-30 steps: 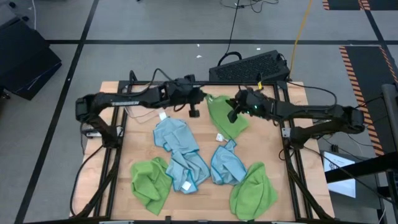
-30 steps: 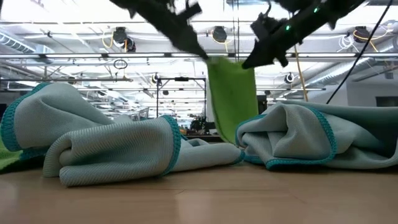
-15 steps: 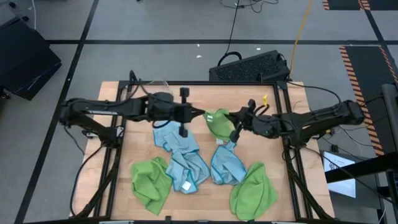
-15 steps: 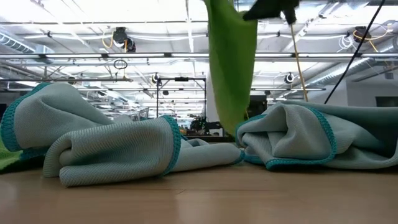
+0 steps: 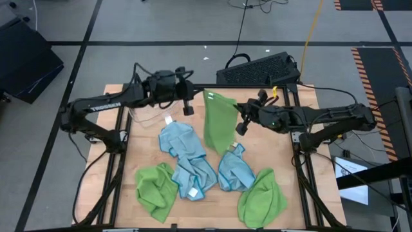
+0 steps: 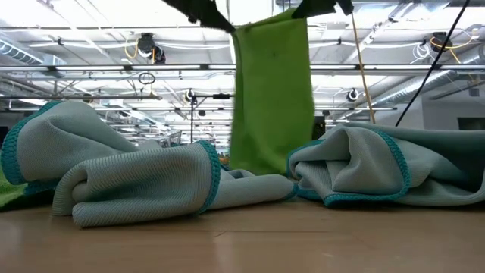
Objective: Fold microfiber towels
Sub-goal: Fold the top right green microfiber cloth
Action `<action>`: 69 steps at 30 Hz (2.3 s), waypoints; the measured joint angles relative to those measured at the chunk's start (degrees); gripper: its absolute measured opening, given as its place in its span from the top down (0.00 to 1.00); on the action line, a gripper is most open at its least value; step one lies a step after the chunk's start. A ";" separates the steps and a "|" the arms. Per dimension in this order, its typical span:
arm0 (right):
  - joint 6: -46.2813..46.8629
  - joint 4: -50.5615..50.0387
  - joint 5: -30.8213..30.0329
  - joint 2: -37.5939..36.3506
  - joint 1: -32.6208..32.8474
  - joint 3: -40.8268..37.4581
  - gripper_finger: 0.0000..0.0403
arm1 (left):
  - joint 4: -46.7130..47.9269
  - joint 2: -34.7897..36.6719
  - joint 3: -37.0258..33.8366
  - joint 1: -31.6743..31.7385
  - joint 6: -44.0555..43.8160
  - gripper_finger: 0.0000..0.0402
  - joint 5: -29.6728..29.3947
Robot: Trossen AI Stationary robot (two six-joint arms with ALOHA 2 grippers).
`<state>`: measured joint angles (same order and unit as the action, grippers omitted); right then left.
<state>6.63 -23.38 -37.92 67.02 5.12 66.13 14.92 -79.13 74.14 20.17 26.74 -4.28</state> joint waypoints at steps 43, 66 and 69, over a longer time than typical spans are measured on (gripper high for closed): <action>-14.83 20.34 24.45 -0.12 -35.12 -16.11 1.00 | -17.72 -13.90 0.01 13.19 -0.49 1.00 4.26; -10.51 24.40 32.03 1.00 -42.07 -25.60 1.00 | -8.91 -14.14 0.05 18.04 -8.52 0.99 6.10; -10.49 25.28 32.12 0.86 -41.78 -25.60 1.00 | -8.70 -15.03 -0.01 16.32 -8.44 0.99 5.87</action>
<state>-3.86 1.90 -5.81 67.88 -36.67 40.53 6.22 -94.16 74.12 36.50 18.31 1.58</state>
